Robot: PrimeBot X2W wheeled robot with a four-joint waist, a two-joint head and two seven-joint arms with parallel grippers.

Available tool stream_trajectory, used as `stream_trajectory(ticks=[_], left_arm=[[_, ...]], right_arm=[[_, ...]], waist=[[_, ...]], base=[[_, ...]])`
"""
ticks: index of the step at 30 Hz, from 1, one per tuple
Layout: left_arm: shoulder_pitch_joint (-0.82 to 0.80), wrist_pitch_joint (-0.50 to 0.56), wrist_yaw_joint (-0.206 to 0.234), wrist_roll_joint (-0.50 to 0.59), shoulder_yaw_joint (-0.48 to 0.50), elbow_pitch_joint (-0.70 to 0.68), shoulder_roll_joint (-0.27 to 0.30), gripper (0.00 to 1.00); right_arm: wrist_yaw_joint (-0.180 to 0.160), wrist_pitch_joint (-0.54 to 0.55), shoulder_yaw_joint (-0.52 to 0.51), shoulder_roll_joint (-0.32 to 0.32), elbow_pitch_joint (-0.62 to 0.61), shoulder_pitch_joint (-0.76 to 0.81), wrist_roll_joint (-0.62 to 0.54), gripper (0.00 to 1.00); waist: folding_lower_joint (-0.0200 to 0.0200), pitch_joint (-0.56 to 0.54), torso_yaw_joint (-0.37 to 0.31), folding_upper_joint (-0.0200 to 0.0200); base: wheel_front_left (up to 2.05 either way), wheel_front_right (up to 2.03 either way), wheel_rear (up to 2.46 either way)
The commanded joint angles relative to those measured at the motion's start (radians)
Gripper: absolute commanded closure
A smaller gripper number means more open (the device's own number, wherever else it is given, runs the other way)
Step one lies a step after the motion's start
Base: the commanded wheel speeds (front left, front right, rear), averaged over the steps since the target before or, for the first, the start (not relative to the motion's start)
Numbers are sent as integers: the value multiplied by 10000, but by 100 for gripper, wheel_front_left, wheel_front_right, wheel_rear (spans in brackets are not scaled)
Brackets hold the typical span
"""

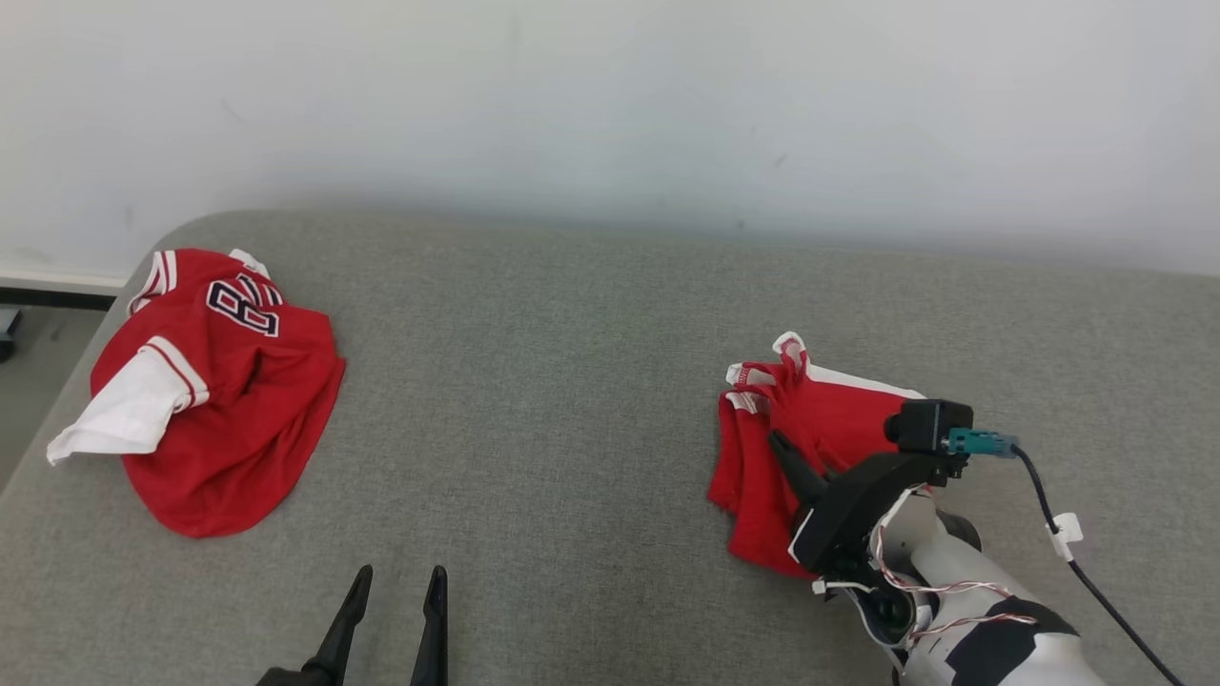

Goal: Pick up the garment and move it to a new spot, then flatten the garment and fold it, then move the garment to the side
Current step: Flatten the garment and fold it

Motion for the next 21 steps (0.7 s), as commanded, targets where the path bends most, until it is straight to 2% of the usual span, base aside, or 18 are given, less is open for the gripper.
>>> stream_trajectory(ticks=[1, 8, 10, 11, 17, 21], left_arm=[[-200, -15, 50, -56, -37, 30, 1, 0], [-257, -15, 78, -100, -55, 50, 1, 0], [-244, -15, 93, -97, -18, 45, 2, 0], [-225, -15, 100, -87, -5, 45, 1, 0], [-66, -15, 121, 1, 219, -7, 1, 0], [54, -15, 97, 44, 391, -7, -1, 0]], right_arm=[[-20, -133, 78, 162, 295, -121, -179, 100], [-20, -423, 346, 592, 1085, -276, -345, 100], [-20, -438, 442, 664, 1018, -285, -258, 53], [-20, -452, 511, 629, 949, -298, -264, 0], [-22, -1076, 558, 41, -20, -454, -36, 0], [-20, -1650, 358, -769, -812, -380, 66, 0]], waist=[[-1, 135, 190, -1], [-1, 241, 287, -1], [-1, 245, 259, -1], [-1, 247, 241, -1], [-1, 213, 8, -1], [-1, 140, -127, -1]], base=[[0, 0, 0], [0, 0, 0], [0, 0, 0], [0, 0, 0], [0, 0, 0], [0, 0, 0]])
